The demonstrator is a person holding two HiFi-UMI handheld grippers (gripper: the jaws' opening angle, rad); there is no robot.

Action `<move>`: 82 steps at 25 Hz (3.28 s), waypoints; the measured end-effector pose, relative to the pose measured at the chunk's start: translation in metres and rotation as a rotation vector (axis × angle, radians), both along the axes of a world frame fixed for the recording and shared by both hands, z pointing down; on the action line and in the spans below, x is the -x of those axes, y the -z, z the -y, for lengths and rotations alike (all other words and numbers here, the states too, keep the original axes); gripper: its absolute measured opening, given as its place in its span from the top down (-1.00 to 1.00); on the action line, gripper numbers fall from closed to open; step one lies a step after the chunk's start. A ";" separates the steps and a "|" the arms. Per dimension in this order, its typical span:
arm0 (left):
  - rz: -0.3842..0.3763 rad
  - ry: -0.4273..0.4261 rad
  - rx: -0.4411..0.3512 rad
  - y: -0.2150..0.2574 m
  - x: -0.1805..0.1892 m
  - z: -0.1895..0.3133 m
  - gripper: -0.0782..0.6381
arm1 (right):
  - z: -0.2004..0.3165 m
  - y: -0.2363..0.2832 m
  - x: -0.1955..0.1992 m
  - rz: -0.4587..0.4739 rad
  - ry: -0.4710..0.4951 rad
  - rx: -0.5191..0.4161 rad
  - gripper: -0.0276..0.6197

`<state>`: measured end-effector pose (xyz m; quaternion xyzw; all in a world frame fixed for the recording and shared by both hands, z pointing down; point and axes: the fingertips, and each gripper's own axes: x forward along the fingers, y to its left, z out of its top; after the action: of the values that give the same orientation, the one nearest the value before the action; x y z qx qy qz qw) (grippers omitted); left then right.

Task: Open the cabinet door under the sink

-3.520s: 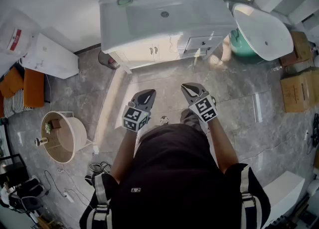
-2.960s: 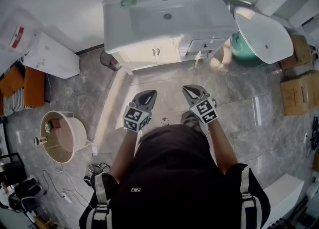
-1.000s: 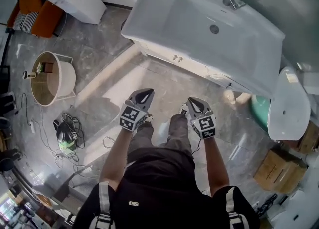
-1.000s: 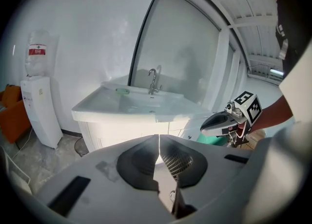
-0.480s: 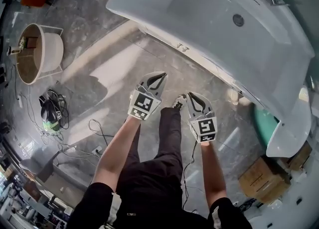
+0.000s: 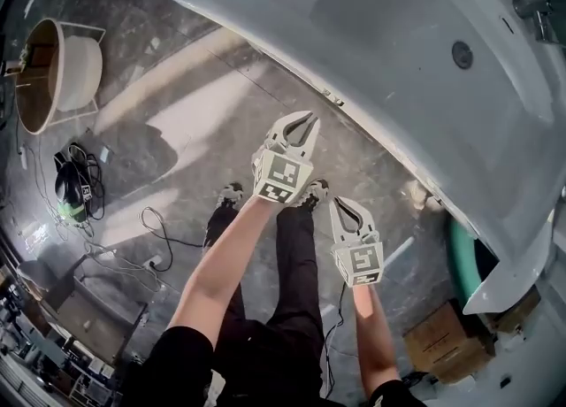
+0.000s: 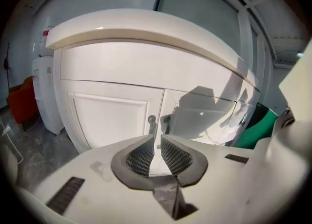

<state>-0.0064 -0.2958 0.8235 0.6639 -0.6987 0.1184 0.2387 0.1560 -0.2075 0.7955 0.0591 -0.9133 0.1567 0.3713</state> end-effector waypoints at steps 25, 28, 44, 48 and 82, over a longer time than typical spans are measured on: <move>0.050 0.091 -0.015 -0.047 0.017 0.062 0.63 | -0.010 -0.038 -0.019 -0.085 0.089 0.049 0.69; 0.069 0.077 -0.004 -0.045 0.016 0.057 0.64 | -0.018 -0.039 -0.019 -0.097 0.091 0.055 0.69; 0.093 0.143 0.070 -0.054 0.032 -0.069 0.65 | -0.068 -0.034 0.007 -0.096 0.156 0.037 0.69; 0.069 0.168 0.087 -0.056 0.042 -0.096 0.65 | -0.091 -0.026 0.030 -0.079 0.171 0.040 0.69; 0.148 -0.365 0.177 -0.060 0.237 -0.237 0.67 | -0.232 -0.025 0.209 -0.012 0.025 -0.005 0.69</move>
<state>-0.2436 -0.0583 0.8834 0.7453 -0.5695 0.2688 0.2188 -0.0525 0.0244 0.8203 0.0496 -0.9120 0.1494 0.3787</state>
